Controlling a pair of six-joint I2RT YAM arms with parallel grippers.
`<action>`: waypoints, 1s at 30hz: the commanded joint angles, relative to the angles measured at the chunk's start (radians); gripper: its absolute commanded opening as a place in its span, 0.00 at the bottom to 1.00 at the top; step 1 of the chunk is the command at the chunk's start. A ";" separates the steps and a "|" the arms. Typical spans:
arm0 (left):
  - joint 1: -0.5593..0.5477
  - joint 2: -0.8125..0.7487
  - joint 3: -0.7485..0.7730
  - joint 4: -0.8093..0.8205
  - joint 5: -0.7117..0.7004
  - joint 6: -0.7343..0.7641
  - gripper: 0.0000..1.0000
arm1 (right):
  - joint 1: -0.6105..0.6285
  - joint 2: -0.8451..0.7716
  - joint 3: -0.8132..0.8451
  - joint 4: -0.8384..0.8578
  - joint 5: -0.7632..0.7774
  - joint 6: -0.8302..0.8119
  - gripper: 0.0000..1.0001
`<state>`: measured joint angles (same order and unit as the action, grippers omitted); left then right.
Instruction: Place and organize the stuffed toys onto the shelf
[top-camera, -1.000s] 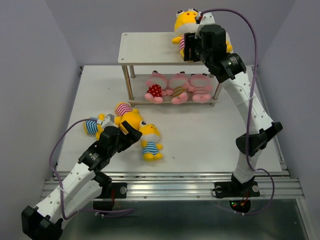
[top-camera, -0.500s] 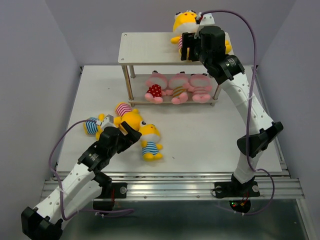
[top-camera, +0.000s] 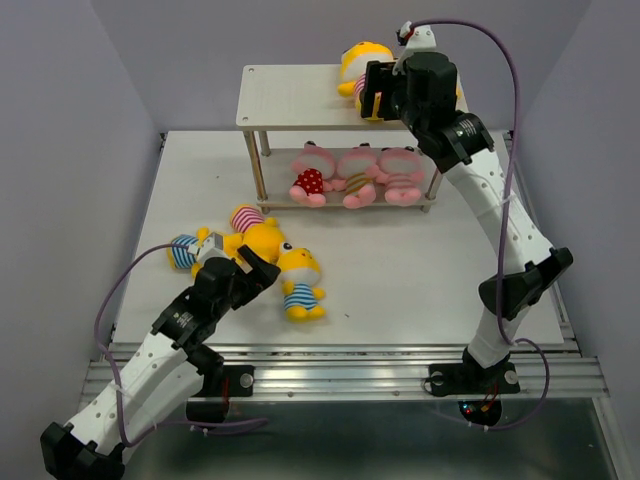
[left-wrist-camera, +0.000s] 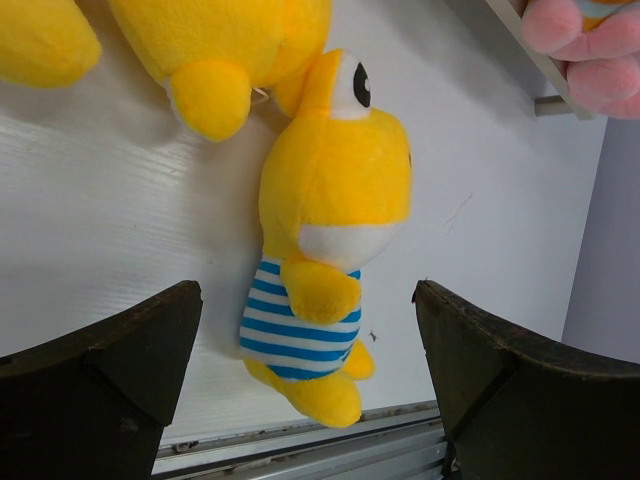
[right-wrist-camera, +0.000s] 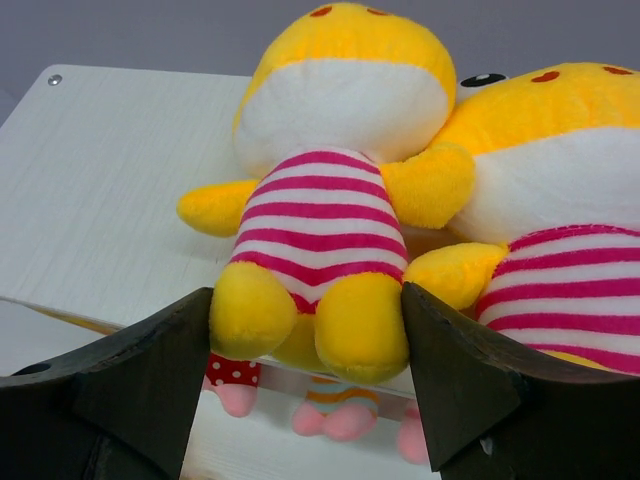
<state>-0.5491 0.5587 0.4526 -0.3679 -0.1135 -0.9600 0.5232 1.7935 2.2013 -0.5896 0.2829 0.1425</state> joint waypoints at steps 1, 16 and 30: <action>0.000 -0.011 -0.009 0.000 -0.020 -0.008 0.99 | -0.006 -0.059 0.005 0.066 0.012 0.019 0.83; -0.002 -0.010 -0.009 0.007 -0.006 -0.008 0.99 | -0.006 -0.120 -0.037 0.123 0.010 -0.037 1.00; -0.002 0.023 -0.098 0.060 0.170 0.007 0.99 | -0.006 -0.409 -0.306 0.057 -0.132 0.006 1.00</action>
<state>-0.5491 0.5671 0.4088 -0.3340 -0.0269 -0.9596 0.5232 1.5387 2.0342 -0.5320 0.2035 0.1154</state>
